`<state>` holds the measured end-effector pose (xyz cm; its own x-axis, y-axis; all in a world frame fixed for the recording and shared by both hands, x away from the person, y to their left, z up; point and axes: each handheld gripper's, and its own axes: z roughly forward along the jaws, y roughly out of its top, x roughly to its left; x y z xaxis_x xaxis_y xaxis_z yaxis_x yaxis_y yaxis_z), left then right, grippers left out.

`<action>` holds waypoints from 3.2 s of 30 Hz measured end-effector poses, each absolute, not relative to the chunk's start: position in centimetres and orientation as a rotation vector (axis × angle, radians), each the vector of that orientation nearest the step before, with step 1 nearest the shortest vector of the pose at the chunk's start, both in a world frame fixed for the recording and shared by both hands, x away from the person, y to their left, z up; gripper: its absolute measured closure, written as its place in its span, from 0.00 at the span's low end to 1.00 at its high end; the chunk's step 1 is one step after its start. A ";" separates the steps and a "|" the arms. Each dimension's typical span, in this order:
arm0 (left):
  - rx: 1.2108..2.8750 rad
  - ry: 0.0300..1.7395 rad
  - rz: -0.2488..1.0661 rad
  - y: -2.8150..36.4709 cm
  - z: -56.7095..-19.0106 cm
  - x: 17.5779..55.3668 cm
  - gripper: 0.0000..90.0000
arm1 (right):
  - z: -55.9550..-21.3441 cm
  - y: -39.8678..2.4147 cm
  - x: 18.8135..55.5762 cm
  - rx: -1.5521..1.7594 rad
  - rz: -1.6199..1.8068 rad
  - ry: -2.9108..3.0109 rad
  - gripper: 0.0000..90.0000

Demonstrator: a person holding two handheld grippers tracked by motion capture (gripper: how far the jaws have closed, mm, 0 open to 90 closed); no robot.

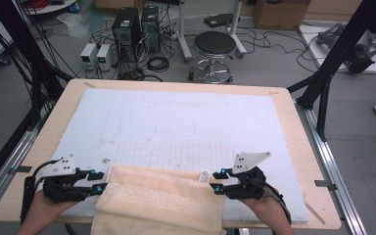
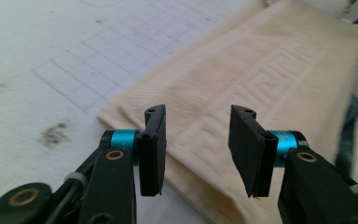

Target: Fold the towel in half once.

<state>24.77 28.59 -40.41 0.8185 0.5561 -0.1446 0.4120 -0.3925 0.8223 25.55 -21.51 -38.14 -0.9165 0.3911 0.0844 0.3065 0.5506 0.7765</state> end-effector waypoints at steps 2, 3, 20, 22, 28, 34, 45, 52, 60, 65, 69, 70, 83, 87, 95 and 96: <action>2.020 0.752 0.202 28.6 -40.6 26.1 0.66 | -38.6 -21.7 26.8 0.646 1.273 2.666 0.67; 2.011 0.777 0.214 28.6 -40.7 26.8 0.67 | -39.0 -21.8 27.4 0.656 1.264 2.663 0.66; 2.124 0.888 0.103 27.8 -43.9 30.7 0.69 | -43.3 -22.5 30.1 0.793 1.201 2.778 0.62; 2.122 0.882 0.095 27.9 -43.9 30.7 0.67 | -43.5 -22.2 30.1 0.788 1.196 2.805 0.62; 2.139 0.841 0.077 27.4 -43.9 30.4 0.84 | -43.6 -21.5 29.9 0.725 1.202 2.855 0.88; 2.086 0.896 0.139 27.3 -43.3 30.9 0.95 | -42.4 -21.5 30.2 0.718 1.152 2.820 0.95; 1.935 1.025 0.359 24.6 -40.0 40.1 0.95 | -38.2 -22.4 40.6 0.850 1.028 2.630 0.95; 1.869 1.112 0.407 23.9 -38.6 45.1 0.95 | -35.9 -22.3 46.5 0.931 0.997 2.522 0.95; 1.968 1.119 0.449 23.2 -39.2 46.3 0.78 | -37.3 -21.9 48.9 1.039 0.995 2.514 0.69; 1.977 1.126 0.406 24.4 -40.4 45.4 0.70 | -39.0 -22.4 47.3 1.017 1.005 2.535 0.61; 2.002 1.069 0.313 23.9 -41.6 45.0 0.69 | -40.3 -22.4 46.4 1.006 1.011 2.573 0.59; 2.014 1.051 0.304 23.4 -41.8 44.9 0.68 | -40.6 -22.2 46.3 0.995 1.002 2.585 0.59; 2.086 1.016 0.318 21.6 -42.5 44.9 0.99 | -41.4 -20.9 45.7 0.933 0.921 2.638 0.93; 2.055 0.972 0.330 22.2 -41.3 43.9 0.99 | -40.0 -20.8 44.7 0.892 0.970 2.617 0.94; 1.983 0.878 0.331 23.5 -39.4 40.3 0.99 | -35.9 -20.5 40.5 0.710 1.108 2.579 0.94; 1.982 0.864 0.320 23.7 -39.4 39.6 0.99 | -35.8 -20.5 39.9 0.704 1.121 2.577 0.94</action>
